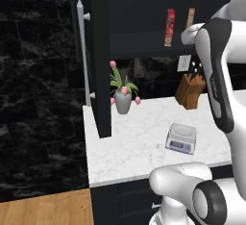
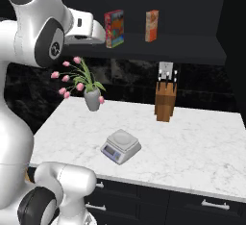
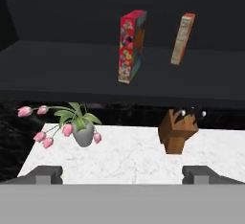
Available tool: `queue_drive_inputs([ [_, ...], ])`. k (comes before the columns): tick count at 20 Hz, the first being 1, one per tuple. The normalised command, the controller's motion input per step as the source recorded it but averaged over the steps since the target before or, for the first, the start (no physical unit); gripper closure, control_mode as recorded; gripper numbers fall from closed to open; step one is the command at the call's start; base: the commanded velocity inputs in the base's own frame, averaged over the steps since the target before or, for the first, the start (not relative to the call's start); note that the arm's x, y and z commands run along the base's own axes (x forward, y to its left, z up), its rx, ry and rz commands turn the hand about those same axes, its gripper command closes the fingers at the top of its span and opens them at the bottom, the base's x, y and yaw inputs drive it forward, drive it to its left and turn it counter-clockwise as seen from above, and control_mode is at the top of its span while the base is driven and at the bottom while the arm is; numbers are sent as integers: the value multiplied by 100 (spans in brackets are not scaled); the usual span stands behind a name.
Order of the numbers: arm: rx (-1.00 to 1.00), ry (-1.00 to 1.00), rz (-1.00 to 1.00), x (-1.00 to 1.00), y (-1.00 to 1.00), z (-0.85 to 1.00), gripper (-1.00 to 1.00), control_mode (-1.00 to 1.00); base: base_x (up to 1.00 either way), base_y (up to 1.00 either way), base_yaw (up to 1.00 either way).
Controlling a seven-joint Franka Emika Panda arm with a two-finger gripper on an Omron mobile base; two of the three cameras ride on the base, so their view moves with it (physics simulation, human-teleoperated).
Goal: Pick the cereal and place it on the digital scale for weighing, and close the cabinet.
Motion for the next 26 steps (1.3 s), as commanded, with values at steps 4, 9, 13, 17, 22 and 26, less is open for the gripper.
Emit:
queue_drive_inputs([
  [4, 0, -24, -1, 72, 2, -1, -100, -100, 0, 0, 0],
  [9, 0, -6, -2, 87, 2, -3, -100, -100, 0, 0, 0],
  [13, 0, 9, 0, 89, 0, 1, -100, -100, 0, 0, 0],
  [17, 0, 2, 0, 76, 0, 10, -100, -100, 0, 0, 0],
  [22, 0, -1, -1, 36, -1, 28, -100, -100, 0, 0, 0],
  [26, 0, -1, 0, 32, -3, 14, -100, -100, 0, 0, 0],
])
